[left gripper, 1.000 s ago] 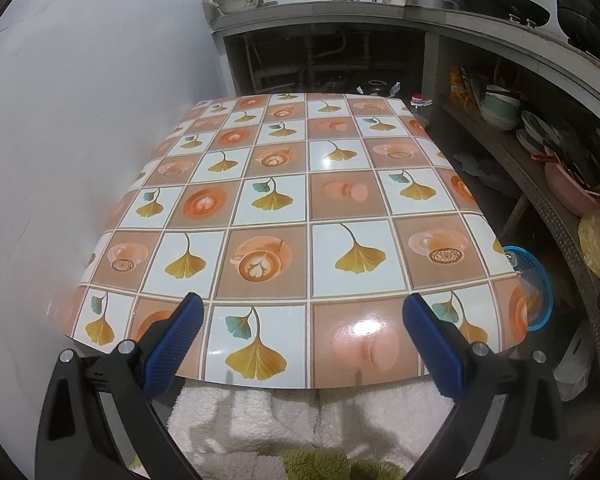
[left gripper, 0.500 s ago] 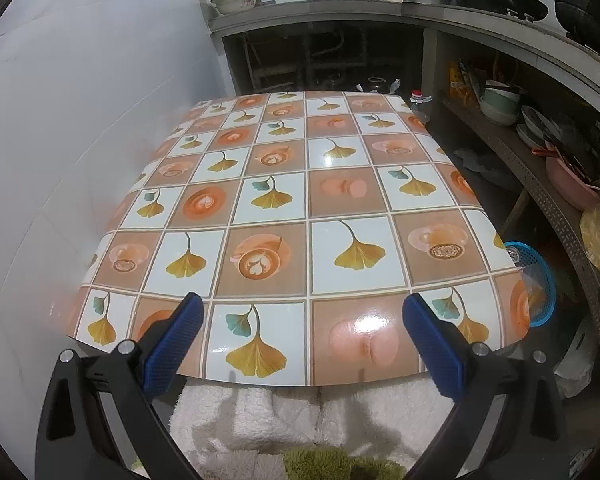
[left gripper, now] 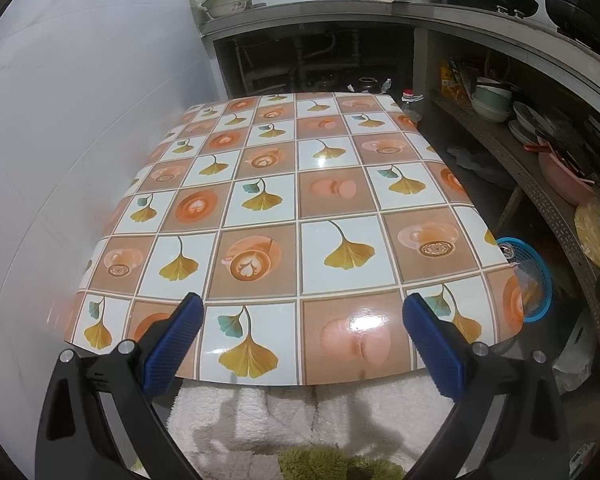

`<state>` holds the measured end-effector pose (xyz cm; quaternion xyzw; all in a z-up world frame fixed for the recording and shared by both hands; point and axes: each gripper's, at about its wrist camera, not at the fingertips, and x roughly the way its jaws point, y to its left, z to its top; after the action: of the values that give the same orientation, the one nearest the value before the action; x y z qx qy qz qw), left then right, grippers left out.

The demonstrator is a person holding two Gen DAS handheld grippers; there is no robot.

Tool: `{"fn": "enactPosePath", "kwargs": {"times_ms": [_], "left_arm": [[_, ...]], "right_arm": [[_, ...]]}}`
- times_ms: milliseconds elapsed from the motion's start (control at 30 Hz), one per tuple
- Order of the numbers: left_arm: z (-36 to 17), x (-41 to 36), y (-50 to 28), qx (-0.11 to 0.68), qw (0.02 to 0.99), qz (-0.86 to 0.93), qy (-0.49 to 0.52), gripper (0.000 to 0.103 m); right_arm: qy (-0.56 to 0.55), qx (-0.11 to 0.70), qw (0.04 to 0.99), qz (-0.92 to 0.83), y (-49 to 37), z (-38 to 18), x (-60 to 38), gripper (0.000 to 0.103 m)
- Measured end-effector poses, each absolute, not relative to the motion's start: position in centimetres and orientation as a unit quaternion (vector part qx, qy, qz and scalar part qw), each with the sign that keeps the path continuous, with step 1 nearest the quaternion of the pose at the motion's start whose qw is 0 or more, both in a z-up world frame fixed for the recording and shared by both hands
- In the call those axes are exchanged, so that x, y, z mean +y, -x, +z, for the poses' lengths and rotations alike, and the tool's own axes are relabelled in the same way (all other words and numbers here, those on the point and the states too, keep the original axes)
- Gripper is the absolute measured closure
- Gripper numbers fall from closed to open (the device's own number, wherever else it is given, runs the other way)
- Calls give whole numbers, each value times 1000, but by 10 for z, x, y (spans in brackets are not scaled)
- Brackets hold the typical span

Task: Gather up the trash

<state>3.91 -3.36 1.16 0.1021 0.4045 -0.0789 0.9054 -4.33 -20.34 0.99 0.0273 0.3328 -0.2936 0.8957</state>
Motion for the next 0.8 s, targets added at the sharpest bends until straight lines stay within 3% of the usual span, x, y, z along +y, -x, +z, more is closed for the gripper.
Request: {"fn": "enactPosePath", "kwargs": {"times_ms": [800], "left_arm": [[12, -36, -38, 403, 906, -79, -101, 5]], "right_arm": [[-28, 332, 896, -294, 44, 10, -203, 8]]}}
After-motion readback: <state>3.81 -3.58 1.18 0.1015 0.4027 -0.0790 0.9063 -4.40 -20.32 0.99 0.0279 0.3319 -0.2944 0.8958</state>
